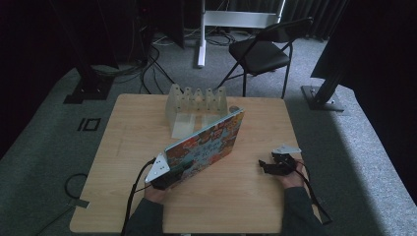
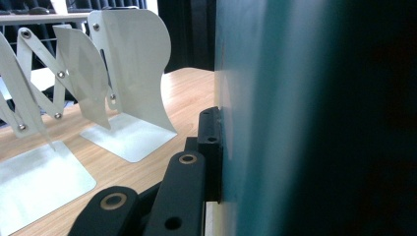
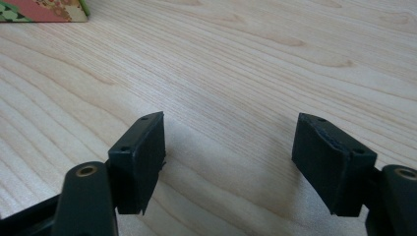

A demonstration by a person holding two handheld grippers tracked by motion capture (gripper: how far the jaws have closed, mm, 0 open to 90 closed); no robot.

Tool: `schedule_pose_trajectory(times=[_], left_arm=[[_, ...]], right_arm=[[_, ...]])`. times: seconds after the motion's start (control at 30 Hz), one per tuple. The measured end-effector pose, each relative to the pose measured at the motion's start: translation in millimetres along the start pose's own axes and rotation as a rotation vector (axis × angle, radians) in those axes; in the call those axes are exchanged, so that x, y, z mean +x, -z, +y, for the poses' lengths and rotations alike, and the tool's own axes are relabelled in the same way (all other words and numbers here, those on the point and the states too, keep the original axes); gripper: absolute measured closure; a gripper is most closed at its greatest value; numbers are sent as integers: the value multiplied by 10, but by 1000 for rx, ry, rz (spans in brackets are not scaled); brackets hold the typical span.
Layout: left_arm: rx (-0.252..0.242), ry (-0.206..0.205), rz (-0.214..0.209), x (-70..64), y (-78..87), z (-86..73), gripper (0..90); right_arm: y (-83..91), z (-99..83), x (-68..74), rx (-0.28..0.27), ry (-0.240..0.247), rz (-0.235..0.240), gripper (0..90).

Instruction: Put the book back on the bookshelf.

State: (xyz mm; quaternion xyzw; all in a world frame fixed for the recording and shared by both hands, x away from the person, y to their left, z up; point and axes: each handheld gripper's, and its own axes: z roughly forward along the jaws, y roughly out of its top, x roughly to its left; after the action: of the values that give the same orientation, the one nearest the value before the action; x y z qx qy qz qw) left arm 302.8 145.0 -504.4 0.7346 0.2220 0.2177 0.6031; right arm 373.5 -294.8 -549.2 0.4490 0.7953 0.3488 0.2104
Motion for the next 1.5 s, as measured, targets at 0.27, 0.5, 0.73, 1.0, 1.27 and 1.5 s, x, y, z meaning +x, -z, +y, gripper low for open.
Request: schedule_pose_trajectory(times=[0.27, 0.5, 0.73, 1.0, 1.27, 1.5], left_arm=[[4, -9, 21, -29, 34, 5, 809], [7, -4, 30, -30, 68, 3, 809], [6, 27, 44, -18, 104, -3, 809], [11, 37, 52, 3, 147, 6, 809], [12, 46, 65, 48, 194, 18, 810], [-10, 85, 74, 94, 261, 1, 811]], right_arm=[[-9, -14, -25, -2, -18, 3, 237], [-12, -12, -36, 2, -26, 6, 229], [-13, -12, -38, 3, -26, 7, 228], [-13, -12, -38, 3, -26, 7, 228], [-13, -12, -37, 3, -27, 7, 228], [-13, -12, -38, 3, -27, 8, 228]])
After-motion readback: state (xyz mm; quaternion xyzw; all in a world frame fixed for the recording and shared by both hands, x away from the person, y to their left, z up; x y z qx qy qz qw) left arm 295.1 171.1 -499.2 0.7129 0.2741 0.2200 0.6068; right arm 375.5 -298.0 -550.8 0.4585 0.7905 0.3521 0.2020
